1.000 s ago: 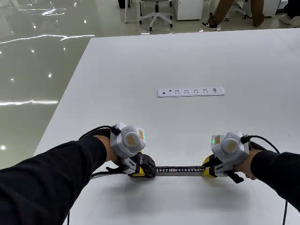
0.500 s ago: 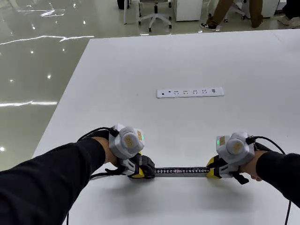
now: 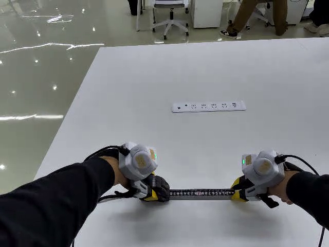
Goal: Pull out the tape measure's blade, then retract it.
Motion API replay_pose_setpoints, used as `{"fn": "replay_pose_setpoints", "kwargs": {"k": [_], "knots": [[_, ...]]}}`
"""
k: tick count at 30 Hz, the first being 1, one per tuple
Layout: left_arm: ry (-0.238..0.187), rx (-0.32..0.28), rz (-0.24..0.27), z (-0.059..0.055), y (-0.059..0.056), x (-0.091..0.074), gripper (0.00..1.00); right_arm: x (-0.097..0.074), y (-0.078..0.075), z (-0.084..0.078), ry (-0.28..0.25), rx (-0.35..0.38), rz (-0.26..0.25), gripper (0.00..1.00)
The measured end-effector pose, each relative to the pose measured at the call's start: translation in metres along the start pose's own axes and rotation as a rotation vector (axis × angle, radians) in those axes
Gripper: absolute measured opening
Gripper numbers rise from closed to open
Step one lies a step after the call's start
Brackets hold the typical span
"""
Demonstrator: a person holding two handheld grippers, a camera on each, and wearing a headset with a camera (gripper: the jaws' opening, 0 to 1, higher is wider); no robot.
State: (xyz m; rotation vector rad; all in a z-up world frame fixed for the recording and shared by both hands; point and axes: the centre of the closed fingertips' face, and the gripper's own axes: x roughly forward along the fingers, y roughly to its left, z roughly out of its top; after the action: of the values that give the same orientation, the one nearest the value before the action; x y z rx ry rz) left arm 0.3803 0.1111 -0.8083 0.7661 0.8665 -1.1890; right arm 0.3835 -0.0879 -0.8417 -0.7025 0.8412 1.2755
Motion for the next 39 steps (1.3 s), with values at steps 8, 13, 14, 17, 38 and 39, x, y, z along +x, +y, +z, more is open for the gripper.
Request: {"fn": "replay_pose_setpoints", "kwargs": {"k": [8, 13, 14, 17, 38, 39], "knots": [[-0.001, -0.002, 0.0, 0.0, 0.0, 0.0, 0.33, -0.007, 0.0, -0.01, 0.01, 0.006, -0.007, 0.08], [0.0, -0.004, 0.001, 0.0, 0.0, 0.0, 0.33, -0.012, -0.001, -0.016, 0.011, 0.002, -0.011, 0.08], [0.0, -0.004, 0.001, 0.0, 0.0, 0.0, 0.33, -0.013, -0.002, -0.017, 0.011, 0.003, -0.012, 0.08], [0.0, -0.005, 0.001, 0.0, 0.0, 0.0, 0.33, -0.016, -0.002, -0.019, 0.012, 0.008, -0.016, 0.08], [-0.001, -0.01, 0.004, 0.0, 0.0, -0.001, 0.33, -0.028, -0.007, -0.037, 0.042, 0.008, -0.02, 0.08], [-0.001, -0.011, 0.004, 0.0, 0.0, -0.001, 0.33, -0.028, -0.007, -0.038, 0.042, 0.009, -0.02, 0.08]]}}
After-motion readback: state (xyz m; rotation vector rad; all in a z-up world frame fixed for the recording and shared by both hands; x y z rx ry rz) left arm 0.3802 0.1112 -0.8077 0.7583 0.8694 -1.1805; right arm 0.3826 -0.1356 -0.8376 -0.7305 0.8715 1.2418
